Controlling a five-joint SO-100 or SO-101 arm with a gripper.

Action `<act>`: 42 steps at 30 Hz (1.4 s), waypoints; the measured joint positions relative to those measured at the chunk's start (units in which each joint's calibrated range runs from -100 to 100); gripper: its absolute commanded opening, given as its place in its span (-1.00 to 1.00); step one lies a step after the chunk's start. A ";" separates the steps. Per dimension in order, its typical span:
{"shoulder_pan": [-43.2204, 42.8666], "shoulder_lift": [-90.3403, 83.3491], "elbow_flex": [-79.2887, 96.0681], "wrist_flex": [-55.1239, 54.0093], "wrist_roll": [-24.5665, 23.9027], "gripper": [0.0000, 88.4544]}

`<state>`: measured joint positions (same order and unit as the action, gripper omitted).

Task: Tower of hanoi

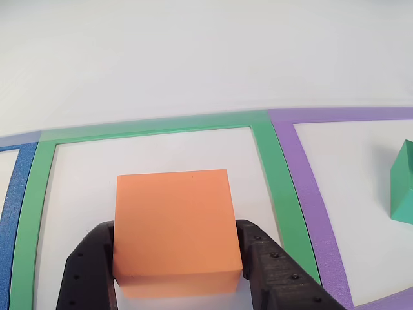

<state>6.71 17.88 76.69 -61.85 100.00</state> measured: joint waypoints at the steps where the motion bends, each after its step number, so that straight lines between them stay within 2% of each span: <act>1: 0.00 0.00 0.00 0.00 0.00 -0.75; 6: -0.10 -1.85 0.86 0.87 0.00 -0.75; 11: -0.68 -14.02 1.81 12.27 0.00 -0.77; 15: -0.87 -30.65 -1.03 33.16 0.00 -0.77; 21: -2.24 -51.64 -16.17 73.05 0.00 -0.78; 28: -6.80 -58.10 -42.75 115.24 0.00 -0.79; 33: -10.98 -60.20 -57.98 133.28 0.00 -0.80; 42: -17.20 -65.07 -70.19 147.92 0.00 -0.81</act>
<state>-10.50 -47.19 6.49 86.07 100.00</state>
